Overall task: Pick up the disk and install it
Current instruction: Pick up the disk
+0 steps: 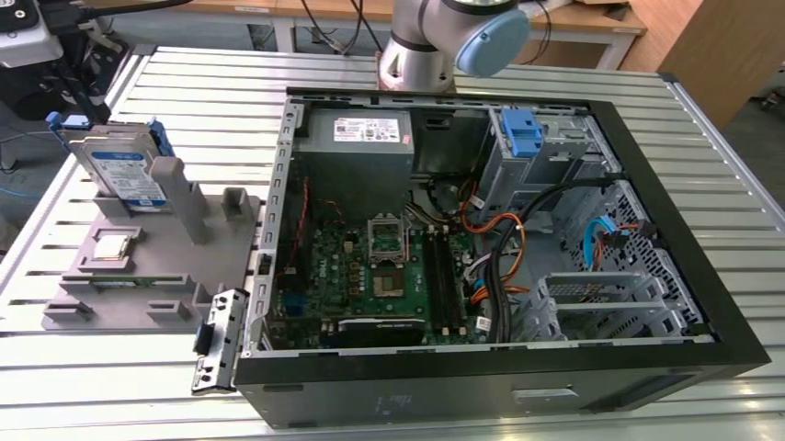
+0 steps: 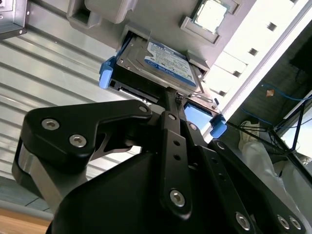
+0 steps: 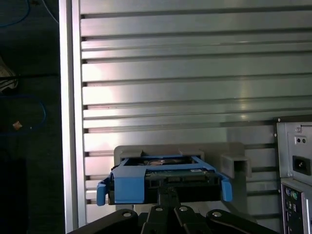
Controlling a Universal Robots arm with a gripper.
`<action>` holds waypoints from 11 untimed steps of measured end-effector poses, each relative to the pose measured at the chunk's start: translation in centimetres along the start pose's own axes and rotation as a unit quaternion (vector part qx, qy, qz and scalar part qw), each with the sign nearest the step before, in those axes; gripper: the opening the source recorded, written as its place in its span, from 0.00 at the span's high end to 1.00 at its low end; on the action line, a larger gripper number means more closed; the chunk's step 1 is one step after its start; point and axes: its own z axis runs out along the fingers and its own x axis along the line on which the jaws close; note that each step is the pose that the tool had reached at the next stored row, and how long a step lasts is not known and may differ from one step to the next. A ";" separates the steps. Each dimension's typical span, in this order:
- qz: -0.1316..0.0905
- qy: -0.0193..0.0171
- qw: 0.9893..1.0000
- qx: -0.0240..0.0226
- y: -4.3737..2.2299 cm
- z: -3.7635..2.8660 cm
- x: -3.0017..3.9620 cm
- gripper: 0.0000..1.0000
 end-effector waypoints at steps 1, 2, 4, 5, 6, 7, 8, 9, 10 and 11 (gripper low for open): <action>-0.003 0.000 1.000 0.000 0.00 0.00 0.00 0.89; -0.006 0.000 1.000 0.000 0.00 0.00 0.00 0.89; -0.012 0.001 1.000 0.000 0.00 0.01 0.00 0.89; -0.015 0.001 1.000 0.000 0.00 0.01 0.00 0.89; -0.018 0.001 1.000 0.000 0.00 0.01 0.00 0.89; -0.022 0.001 1.000 0.000 0.00 0.02 0.00 0.89; -0.028 0.001 1.000 0.000 0.00 0.02 0.00 0.89; -0.034 0.001 0.999 0.000 0.00 0.02 0.00 0.89; -0.041 0.002 0.999 0.000 0.00 0.02 0.00 0.89; -0.048 0.002 0.999 0.000 0.00 0.02 0.00 0.89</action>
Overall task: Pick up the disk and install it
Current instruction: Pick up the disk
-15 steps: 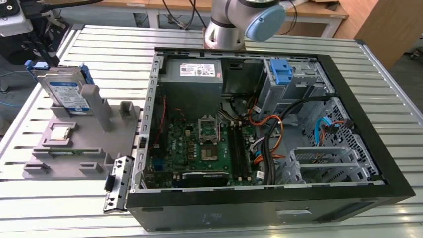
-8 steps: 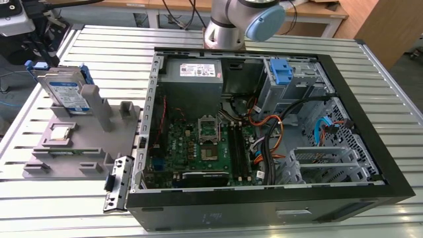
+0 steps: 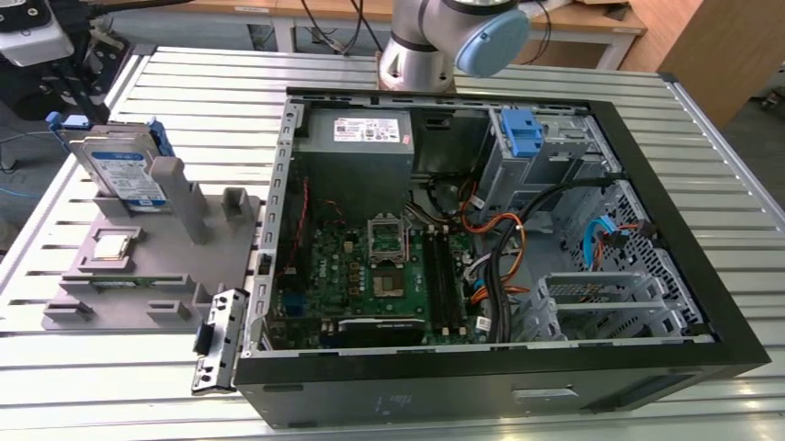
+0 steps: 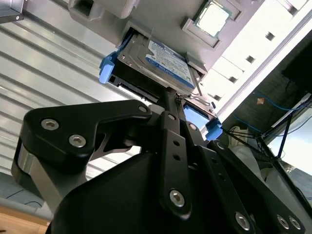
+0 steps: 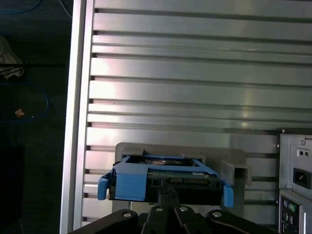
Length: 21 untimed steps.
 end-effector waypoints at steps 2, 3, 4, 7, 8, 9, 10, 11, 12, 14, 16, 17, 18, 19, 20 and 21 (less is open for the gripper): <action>-0.015 0.001 1.000 0.000 0.00 0.00 0.00 0.89; -0.022 0.001 1.000 0.000 0.00 0.00 0.00 0.89; -0.029 0.001 1.000 -0.001 0.00 0.00 0.00 0.89; -0.051 0.002 0.999 -0.001 0.00 0.01 0.00 0.89; -0.058 0.003 0.998 -0.001 0.00 0.01 0.00 0.89; -0.066 0.003 0.998 -0.001 0.00 0.01 0.00 0.89; -0.073 0.003 0.997 -0.001 0.00 0.01 0.00 0.89; -0.079 0.003 0.997 -0.002 0.00 0.01 0.00 0.89; -0.085 0.004 0.996 -0.002 0.00 0.01 0.00 0.89; -0.092 0.004 0.996 -0.002 0.00 0.01 0.00 0.89; -0.092 0.004 0.996 -0.002 0.00 0.01 0.00 0.89; -0.092 0.004 0.996 -0.002 0.00 0.01 0.00 0.89; -0.092 0.004 0.996 -0.002 0.00 0.01 0.00 0.89; -0.092 0.004 0.996 -0.002 0.00 0.01 0.00 0.89; -0.092 0.004 0.996 -0.002 0.00 0.01 0.00 0.89; -0.093 0.004 0.996 -0.002 0.00 0.01 0.00 0.89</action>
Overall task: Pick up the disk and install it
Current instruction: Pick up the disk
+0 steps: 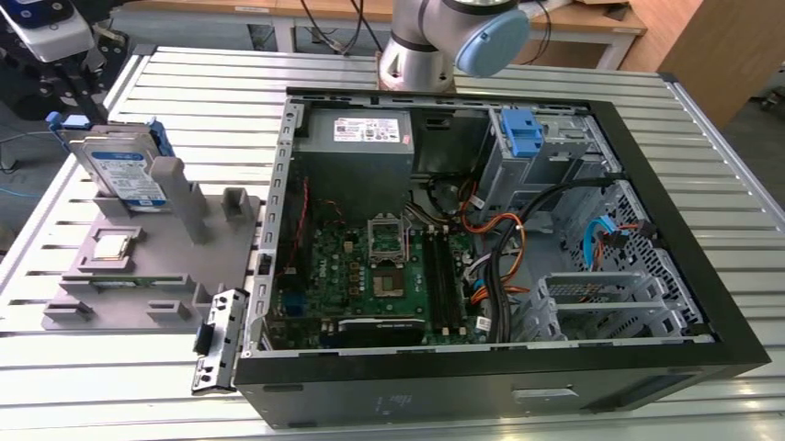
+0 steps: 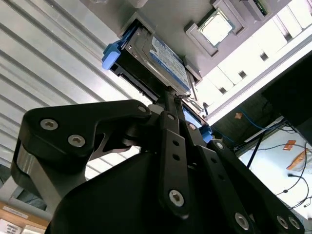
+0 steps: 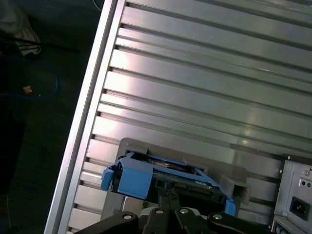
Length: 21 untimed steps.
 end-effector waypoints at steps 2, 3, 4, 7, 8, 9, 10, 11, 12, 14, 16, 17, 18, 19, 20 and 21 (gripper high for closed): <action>-0.006 0.000 1.000 0.000 0.00 0.01 0.00 0.89; -0.014 0.001 1.000 0.000 0.00 0.01 0.00 0.89; -0.021 0.001 1.000 -0.001 0.00 0.01 0.00 0.89; -0.044 0.002 0.999 -0.001 0.00 0.01 0.00 0.89; -0.052 0.002 0.999 -0.001 0.00 0.02 0.00 0.89; -0.060 0.003 0.998 -0.001 0.00 0.02 0.00 0.89; -0.068 0.003 0.998 -0.002 0.00 0.02 0.00 0.89; -0.076 0.003 0.997 -0.002 0.00 0.02 0.00 0.89; -0.084 0.004 0.996 -0.002 0.00 0.03 0.00 0.89; -0.100 0.004 0.995 -0.002 0.00 0.03 0.00 0.89; -0.117 0.005 0.993 -0.002 0.00 0.04 0.00 0.89; -0.125 0.005 0.992 -0.002 0.00 0.04 0.00 0.89; -0.133 0.006 0.991 -0.003 0.00 0.04 0.00 0.89; -0.141 0.006 0.990 -0.003 0.00 0.05 0.00 0.89; -0.149 0.007 0.989 -0.003 0.00 0.05 0.00 0.89; -0.156 0.007 0.988 -0.003 0.00 0.05 0.00 0.89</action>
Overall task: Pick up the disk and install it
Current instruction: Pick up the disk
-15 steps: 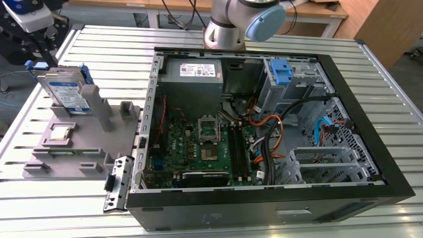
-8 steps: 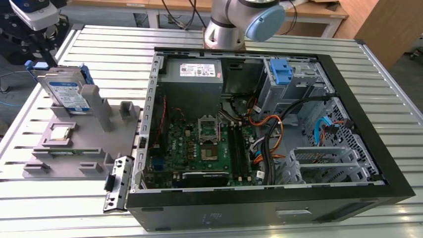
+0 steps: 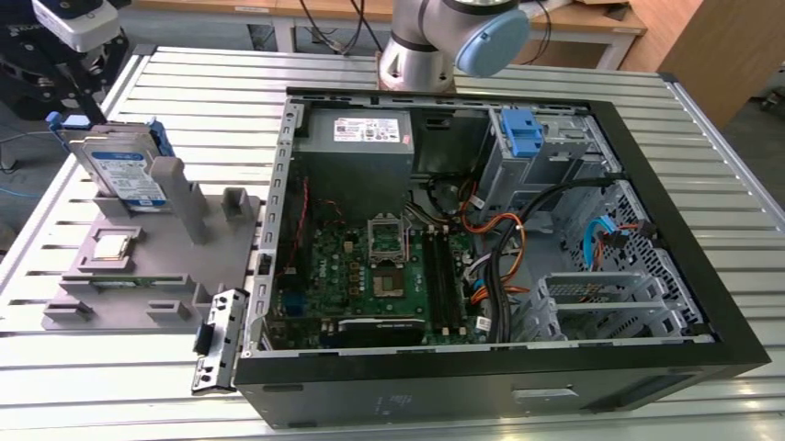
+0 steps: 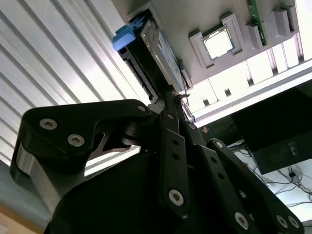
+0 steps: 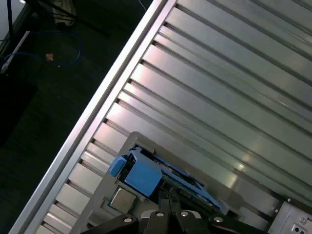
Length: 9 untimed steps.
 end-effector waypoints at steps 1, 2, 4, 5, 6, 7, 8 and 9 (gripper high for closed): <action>-0.008 0.000 1.000 0.000 0.00 0.00 0.00 0.89; -0.016 0.001 1.000 0.000 0.00 0.01 0.00 0.89; -0.033 0.002 0.999 -0.001 0.00 0.01 0.00 0.89; -0.041 0.002 0.999 -0.001 0.00 0.02 0.00 0.89; -0.049 0.002 0.999 -0.001 0.00 0.02 0.00 0.89; -0.057 0.003 0.998 -0.001 0.00 0.02 0.00 0.89; -0.065 0.003 0.998 -0.001 0.00 0.03 0.00 0.89; -0.073 0.003 0.997 -0.001 0.00 0.03 0.00 0.89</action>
